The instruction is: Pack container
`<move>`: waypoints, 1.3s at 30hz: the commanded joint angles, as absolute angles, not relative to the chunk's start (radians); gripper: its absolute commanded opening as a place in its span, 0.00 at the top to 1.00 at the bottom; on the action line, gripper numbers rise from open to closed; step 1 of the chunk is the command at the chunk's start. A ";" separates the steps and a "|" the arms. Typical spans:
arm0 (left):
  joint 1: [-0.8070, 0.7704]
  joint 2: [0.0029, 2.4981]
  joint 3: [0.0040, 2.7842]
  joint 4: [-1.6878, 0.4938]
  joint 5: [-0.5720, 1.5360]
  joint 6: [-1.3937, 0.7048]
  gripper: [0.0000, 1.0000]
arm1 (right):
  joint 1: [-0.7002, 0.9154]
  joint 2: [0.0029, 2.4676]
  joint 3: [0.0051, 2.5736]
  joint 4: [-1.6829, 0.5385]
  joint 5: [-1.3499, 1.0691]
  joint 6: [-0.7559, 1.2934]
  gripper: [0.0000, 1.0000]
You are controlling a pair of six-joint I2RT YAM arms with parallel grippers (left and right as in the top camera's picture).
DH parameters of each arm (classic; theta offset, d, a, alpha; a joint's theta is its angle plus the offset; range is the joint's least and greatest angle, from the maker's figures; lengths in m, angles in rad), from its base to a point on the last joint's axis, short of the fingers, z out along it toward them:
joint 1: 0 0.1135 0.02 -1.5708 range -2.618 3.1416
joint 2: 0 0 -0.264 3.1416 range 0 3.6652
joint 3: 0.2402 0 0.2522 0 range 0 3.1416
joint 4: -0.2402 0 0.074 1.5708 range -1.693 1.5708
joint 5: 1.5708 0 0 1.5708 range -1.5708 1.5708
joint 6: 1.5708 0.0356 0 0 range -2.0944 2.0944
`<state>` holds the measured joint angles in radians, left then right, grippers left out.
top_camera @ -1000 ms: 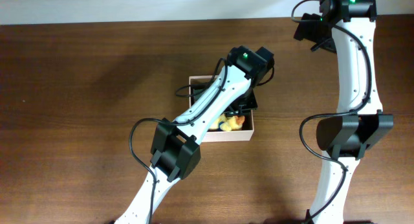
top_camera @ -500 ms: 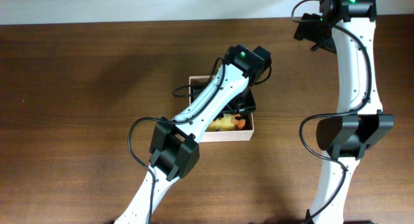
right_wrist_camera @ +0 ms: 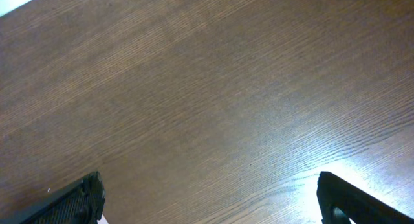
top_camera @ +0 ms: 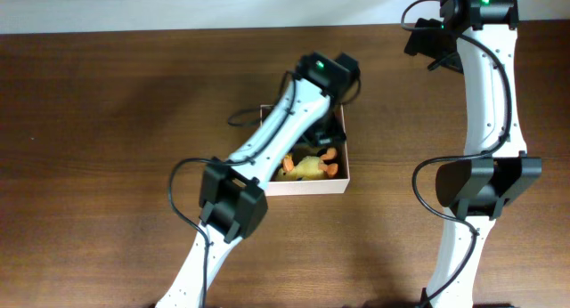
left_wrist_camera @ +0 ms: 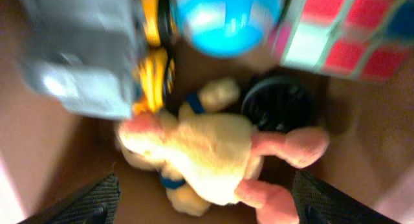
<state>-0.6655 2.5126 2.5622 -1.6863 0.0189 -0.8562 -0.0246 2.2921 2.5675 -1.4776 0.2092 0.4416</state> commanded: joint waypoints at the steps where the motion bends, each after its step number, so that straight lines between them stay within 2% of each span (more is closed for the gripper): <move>1: -0.616 2.507 2.691 -1.688 -0.011 -0.752 0.07 | -0.028 2.280 2.569 -1.477 0.221 0.447 0.01; 4: -0.585 2.505 2.794 -1.688 -0.027 -0.685 0.00 | -0.028 2.280 2.569 -1.478 0.221 0.447 0.01; 9: -0.514 2.505 2.936 -1.688 -0.084 -0.581 0.01 | -0.028 2.280 2.569 -1.478 0.221 0.447 0.01; 15: -0.380 2.505 2.960 -1.687 -0.187 -0.493 0.01 | -0.028 2.280 2.569 -1.477 0.221 0.447 0.01; 23: -0.195 2.505 2.960 -1.666 -0.551 -0.476 0.01 | -0.028 2.280 2.569 -1.478 0.221 0.447 0.01; 30: -0.093 2.505 2.960 -1.654 -0.486 -0.476 0.01 | -0.028 2.280 2.569 -1.477 0.221 0.447 0.01; 39: -0.071 2.505 2.960 -1.654 -0.486 -0.476 0.01 | -0.028 2.280 2.569 -1.478 0.221 0.447 0.01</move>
